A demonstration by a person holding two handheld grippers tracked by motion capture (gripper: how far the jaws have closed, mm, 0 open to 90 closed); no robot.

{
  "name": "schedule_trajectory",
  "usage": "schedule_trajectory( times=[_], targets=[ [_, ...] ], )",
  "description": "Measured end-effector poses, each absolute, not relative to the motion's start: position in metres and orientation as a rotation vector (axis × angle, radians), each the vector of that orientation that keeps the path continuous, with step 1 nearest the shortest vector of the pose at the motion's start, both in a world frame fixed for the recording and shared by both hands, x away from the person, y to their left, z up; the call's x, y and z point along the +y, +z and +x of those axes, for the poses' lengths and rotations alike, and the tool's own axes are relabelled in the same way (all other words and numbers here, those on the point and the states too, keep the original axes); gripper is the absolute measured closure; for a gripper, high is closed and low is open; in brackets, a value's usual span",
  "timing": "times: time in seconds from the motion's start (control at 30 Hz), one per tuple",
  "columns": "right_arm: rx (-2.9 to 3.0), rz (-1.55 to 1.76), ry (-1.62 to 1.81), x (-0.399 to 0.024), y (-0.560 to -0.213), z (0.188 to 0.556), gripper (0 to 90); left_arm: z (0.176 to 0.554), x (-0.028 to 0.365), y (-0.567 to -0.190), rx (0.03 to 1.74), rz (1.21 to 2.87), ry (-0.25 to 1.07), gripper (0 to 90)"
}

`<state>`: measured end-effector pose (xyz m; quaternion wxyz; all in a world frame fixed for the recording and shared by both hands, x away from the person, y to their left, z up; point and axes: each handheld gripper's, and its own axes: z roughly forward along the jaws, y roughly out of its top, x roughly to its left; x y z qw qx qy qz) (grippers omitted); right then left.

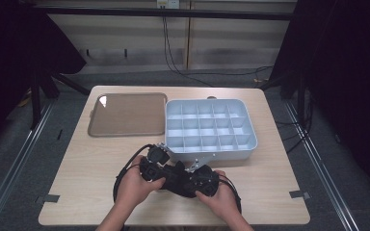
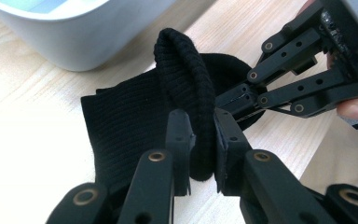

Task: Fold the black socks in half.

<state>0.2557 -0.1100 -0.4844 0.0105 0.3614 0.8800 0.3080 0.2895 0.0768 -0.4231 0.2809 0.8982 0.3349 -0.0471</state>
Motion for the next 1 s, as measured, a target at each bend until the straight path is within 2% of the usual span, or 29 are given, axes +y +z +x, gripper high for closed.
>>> schedule_trajectory(
  times=[0.4,0.6,0.8,1.0],
  targets=[
    [2.764,1.063,0.922,-0.114,-0.466,0.256,90.0,0.292,0.08,-0.431,0.916,2.413,-0.149,78.5],
    [2.714,1.073,0.942,-0.141,-0.451,0.252,90.0,0.292,0.081,-0.433,0.921,2.412,-0.147,78.5],
    [2.718,1.133,0.9,-0.161,-0.463,0.249,90.0,0.291,0.076,-0.433,0.915,2.417,-0.146,78.4],
    [2.721,1.158,0.913,-0.159,-0.473,0.245,90.0,0.29,0.069,-0.435,0.907,2.421,-0.156,77.5]
  ],
)
